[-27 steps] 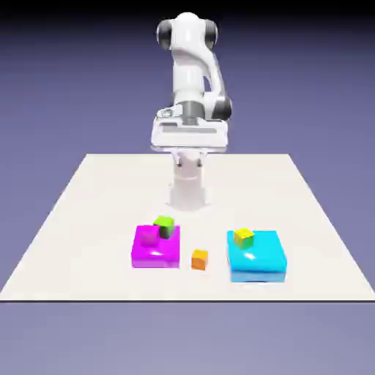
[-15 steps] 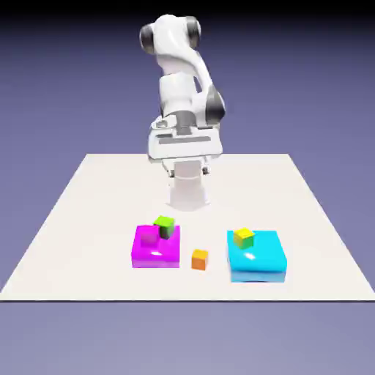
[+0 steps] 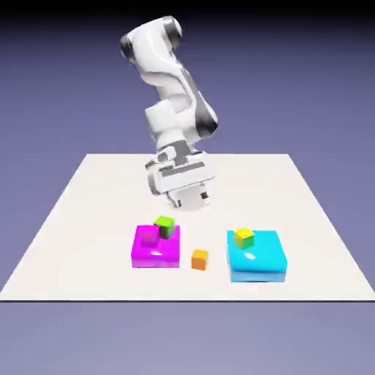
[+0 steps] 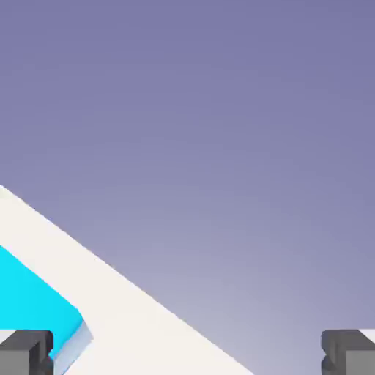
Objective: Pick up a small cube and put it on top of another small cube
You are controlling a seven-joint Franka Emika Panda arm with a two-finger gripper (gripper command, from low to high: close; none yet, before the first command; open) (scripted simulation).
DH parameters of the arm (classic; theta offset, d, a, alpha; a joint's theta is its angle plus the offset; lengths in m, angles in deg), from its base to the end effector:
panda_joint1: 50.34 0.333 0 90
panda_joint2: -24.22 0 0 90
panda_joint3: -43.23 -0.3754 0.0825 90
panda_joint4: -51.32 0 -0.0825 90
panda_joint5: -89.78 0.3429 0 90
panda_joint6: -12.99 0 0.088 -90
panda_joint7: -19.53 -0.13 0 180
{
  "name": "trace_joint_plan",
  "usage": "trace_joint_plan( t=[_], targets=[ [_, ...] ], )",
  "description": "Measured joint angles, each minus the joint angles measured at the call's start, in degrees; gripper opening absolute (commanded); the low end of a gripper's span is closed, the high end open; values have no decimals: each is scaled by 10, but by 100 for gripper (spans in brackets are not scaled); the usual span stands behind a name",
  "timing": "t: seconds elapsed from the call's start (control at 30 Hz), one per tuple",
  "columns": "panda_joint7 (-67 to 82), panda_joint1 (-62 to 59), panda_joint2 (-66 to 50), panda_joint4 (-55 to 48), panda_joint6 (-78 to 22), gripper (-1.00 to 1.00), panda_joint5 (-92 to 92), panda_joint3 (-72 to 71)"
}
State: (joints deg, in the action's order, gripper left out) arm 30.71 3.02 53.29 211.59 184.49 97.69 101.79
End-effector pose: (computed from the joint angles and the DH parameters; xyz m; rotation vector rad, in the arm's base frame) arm 0.3787 -0.0522 0.4009 -2.6418 0.0949 -0.6741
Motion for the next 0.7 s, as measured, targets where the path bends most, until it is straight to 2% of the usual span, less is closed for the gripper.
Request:
trace_joint_plan(
  t=[0.7],
  targets=[
    [399, 392, -27, -6, -19, 0, 59, 436]
  ],
)
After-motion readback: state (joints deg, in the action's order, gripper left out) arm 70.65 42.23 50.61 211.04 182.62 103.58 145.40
